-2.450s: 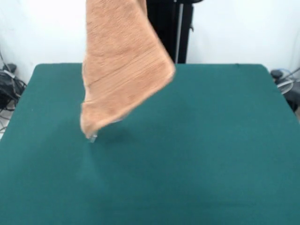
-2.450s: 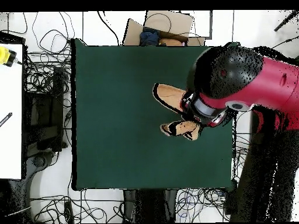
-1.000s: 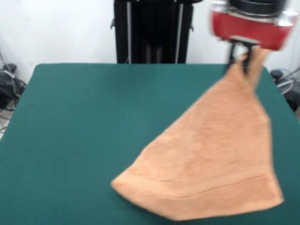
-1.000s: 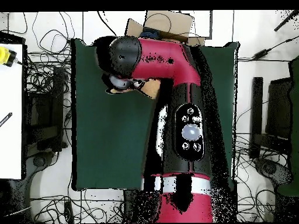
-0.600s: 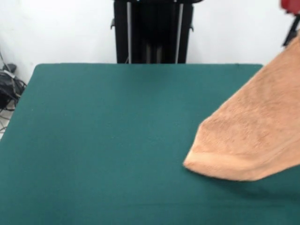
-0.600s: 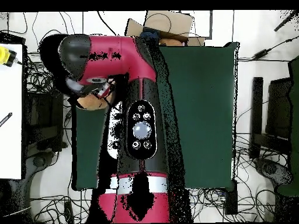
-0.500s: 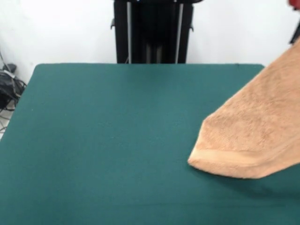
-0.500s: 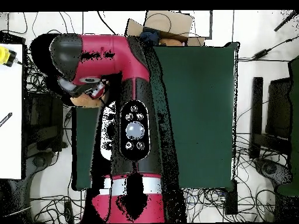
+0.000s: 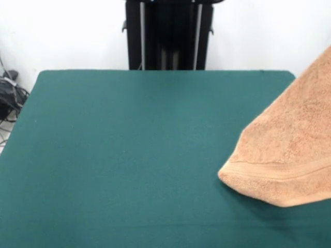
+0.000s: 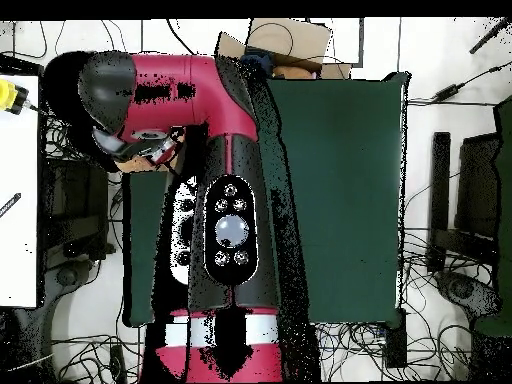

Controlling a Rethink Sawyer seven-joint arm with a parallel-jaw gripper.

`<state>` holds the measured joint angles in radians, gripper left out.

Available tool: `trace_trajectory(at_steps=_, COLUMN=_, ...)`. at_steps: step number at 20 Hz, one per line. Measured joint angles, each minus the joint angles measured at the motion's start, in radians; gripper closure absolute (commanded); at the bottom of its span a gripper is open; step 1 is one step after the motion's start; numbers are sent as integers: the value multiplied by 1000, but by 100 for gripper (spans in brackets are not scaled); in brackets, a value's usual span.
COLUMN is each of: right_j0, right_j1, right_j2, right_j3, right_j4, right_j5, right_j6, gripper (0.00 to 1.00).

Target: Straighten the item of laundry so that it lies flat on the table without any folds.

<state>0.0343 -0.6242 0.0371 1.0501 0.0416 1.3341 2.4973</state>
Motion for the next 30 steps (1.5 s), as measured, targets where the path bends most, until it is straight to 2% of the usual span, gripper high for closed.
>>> trace_trajectory(at_steps=13, right_j0=29, right_j1=-21, right_j2=-65, right_j3=-13, right_j4=2, right_j5=1, right_j6=11, gripper=100)
trace_trajectory(at_steps=19, right_j0=71, right_j1=23, right_j2=-87, right_j3=-115, right_j4=18, right_j5=44, right_j6=77, gripper=100)
trace_trajectory(at_steps=23, right_j0=77, right_j1=68, right_j2=-87, right_j3=-210, right_j4=42, right_j5=120, right_j6=126, gripper=100)
trace_trajectory(at_steps=26, right_j0=67, right_j1=82, right_j2=-86, right_j3=-240, right_j4=59, right_j5=153, right_j6=144, gripper=100)
trace_trajectory(at_steps=30, right_j0=29, right_j1=53, right_j2=-85, right_j3=-182, right_j4=75, right_j5=109, right_j6=141, gripper=100)
